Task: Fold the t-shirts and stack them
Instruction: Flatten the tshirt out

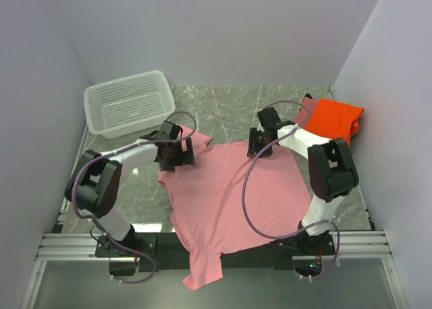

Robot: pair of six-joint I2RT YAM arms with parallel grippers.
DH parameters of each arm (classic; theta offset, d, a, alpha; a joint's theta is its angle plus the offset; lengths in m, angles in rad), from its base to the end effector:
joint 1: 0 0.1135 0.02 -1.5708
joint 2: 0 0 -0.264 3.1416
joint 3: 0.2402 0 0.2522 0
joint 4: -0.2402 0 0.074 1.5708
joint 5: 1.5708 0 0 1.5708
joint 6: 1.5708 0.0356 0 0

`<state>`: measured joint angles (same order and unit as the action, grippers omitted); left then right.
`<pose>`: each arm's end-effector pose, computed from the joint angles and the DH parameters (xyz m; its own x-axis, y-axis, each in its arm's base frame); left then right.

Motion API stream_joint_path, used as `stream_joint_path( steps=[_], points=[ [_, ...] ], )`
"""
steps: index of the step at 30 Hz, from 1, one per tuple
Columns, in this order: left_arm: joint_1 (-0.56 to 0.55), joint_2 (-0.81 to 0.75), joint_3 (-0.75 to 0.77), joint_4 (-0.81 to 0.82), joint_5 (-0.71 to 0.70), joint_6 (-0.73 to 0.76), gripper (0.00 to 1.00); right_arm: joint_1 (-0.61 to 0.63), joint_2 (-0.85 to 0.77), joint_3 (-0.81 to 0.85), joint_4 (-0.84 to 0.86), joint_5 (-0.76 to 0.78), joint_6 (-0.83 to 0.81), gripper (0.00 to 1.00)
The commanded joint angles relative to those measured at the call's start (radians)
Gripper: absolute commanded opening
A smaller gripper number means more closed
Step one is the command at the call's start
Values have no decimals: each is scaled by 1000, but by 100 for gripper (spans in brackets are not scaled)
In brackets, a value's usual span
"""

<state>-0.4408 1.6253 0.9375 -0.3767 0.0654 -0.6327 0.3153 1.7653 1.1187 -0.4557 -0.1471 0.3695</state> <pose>0.2838 -0.1364 0.1722 -0.9066 -0.2247 -0.3573 -0.1012 0.9375 -0.3329 0.3330 0.1141 0.1754 -0.9245 0.0742 -0.3738 -0.0384 0.9578 0.2850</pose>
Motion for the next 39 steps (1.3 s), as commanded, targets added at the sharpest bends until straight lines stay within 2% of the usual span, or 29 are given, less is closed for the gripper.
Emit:
stream_joint_path(
  steps=[1,9,14,17,19,22,26,28,31,32,34,35,37,39],
  points=[
    [2,65,69,78,42,24,99,2,83,73,3,24,-1,50],
    [4,244,234,68,59,64,99,-8,195,193,-130,146,35,49],
    [13,362,388,-10,-10,82,99,-19,247,311,-219,198,60,49],
    [19,352,493,-42,-53,102,99,-27,263,377,-248,189,48,49],
    [19,306,506,-22,-52,113,99,-25,261,414,-253,166,36,49],
    [19,152,460,13,-50,102,99,-24,250,441,-258,150,26,49],
    [19,-139,286,13,-93,39,99,-24,226,444,-258,121,34,49],
    [19,-221,157,-13,-124,-7,99,-25,197,431,-250,106,43,50],
    [20,-343,-6,-50,-144,-51,86,-24,151,403,-241,89,55,49],
    [22,-393,-81,-57,-145,-82,75,-22,134,394,-241,80,60,49],
    [24,-442,-149,-54,-128,-110,67,-24,89,368,-233,70,68,49],
    [24,-487,-205,-45,-124,-131,58,-25,73,360,-230,63,69,49],
    [24,-521,-252,-28,-112,-151,52,-21,33,339,-236,60,72,49],
    [24,-535,-293,-30,-99,-170,51,-18,-9,325,-242,58,72,49]
  ],
)
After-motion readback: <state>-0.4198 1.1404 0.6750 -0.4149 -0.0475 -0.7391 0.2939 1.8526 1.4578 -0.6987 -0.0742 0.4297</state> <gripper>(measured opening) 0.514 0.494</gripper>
